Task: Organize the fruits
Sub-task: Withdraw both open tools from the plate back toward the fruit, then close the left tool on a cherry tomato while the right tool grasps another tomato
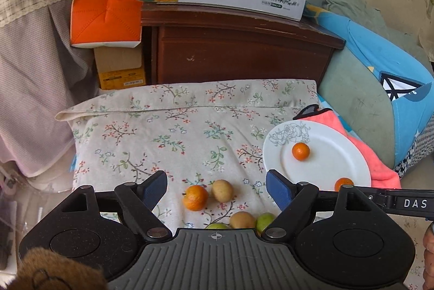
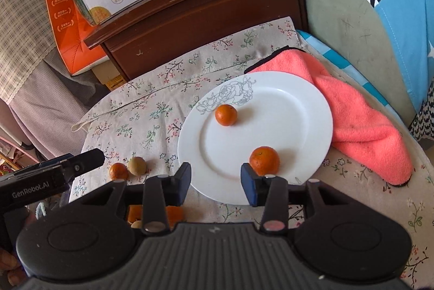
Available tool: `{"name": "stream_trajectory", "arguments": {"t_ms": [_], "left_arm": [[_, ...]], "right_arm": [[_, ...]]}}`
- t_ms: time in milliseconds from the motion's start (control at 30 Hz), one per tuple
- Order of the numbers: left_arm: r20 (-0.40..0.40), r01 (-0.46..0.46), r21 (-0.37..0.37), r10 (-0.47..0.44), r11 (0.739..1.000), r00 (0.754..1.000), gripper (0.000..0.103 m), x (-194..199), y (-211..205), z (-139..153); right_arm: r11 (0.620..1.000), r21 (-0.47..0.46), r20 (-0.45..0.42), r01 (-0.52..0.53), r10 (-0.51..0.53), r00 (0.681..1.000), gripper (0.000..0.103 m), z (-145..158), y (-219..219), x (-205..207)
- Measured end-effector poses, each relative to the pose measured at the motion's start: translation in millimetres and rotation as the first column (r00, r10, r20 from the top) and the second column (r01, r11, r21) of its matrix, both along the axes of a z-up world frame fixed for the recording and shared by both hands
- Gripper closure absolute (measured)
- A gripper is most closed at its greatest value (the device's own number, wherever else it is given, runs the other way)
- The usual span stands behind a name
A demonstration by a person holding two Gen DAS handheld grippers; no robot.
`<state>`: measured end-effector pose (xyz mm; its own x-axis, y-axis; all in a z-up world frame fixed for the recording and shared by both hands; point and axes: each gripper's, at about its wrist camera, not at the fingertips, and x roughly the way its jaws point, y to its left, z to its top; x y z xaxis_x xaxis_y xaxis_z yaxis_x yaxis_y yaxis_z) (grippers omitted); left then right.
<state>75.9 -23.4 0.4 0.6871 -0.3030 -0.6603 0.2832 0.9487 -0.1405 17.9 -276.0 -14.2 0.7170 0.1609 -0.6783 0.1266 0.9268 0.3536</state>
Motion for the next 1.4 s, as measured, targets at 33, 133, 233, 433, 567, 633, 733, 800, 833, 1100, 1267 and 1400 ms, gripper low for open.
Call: {"name": "stream_trajectory", "arguments": {"t_ms": [33,133,233,433,567,633,733,800,833,1100,1267,1400], "left_arm": [[-0.007,-0.022,0.001,0.022,1.0,1.0,0.022,-1,7,-1],[-0.042,-0.086,-0.002,0.086,0.996,0.995,0.022,-2,28,-8],[-0.08,-0.128,-0.005,0.127,0.992,0.989,0.022,-1,44,-16],[-0.091,-0.134,0.049,0.138,0.99,0.986,0.022,-11,55,-30],[-0.073,-0.087,0.111,0.095,0.99,0.993,0.022,-22,52,-36],[-0.064,-0.064,0.144,0.074,0.987,0.995,0.022,-27,49,-40],[-0.052,-0.034,0.168,0.043,0.985,0.998,0.023,-34,49,-41],[-0.048,-0.014,0.174,0.022,0.985,0.999,0.023,-37,49,-42],[-0.051,0.009,0.178,0.0,0.984,0.999,0.023,-39,49,-43],[-0.015,0.108,0.24,-0.108,0.965,0.994,0.023,-42,40,-56],[-0.004,0.16,0.223,-0.164,0.962,0.987,0.025,-36,36,-63],[-0.024,0.228,0.226,-0.229,0.947,0.973,0.039,-37,30,-70]], "right_arm": [[1.0,0.002,-0.002,-0.01,0.01,1.0,0.061,-1,2,-2],[0.999,0.014,-0.019,-0.048,0.048,0.999,0.06,-6,10,-9],[0.997,0.002,-0.036,-0.079,0.079,0.996,0.06,-12,19,-15],[0.994,0.001,-0.071,-0.107,0.107,0.992,0.06,-24,27,-24],[0.994,-0.019,-0.09,-0.11,0.108,0.99,0.06,-31,30,-28],[0.994,-0.028,-0.095,-0.11,0.107,0.99,0.06,-33,30,-29],[0.992,-0.048,-0.101,-0.118,0.113,0.988,0.061,-35,32,-29],[0.99,-0.06,-0.1,-0.126,0.12,0.988,0.061,-35,34,-29],[0.99,-0.063,-0.1,-0.13,0.123,0.987,0.061,-35,35,-29],[0.988,-0.068,-0.111,-0.137,0.129,0.985,0.062,-37,38,-26],[0.986,-0.074,-0.115,-0.147,0.138,0.984,0.064,-39,41,-26],[0.987,-0.072,-0.115,-0.145,0.137,0.984,0.064,-38,40,-26]]}}
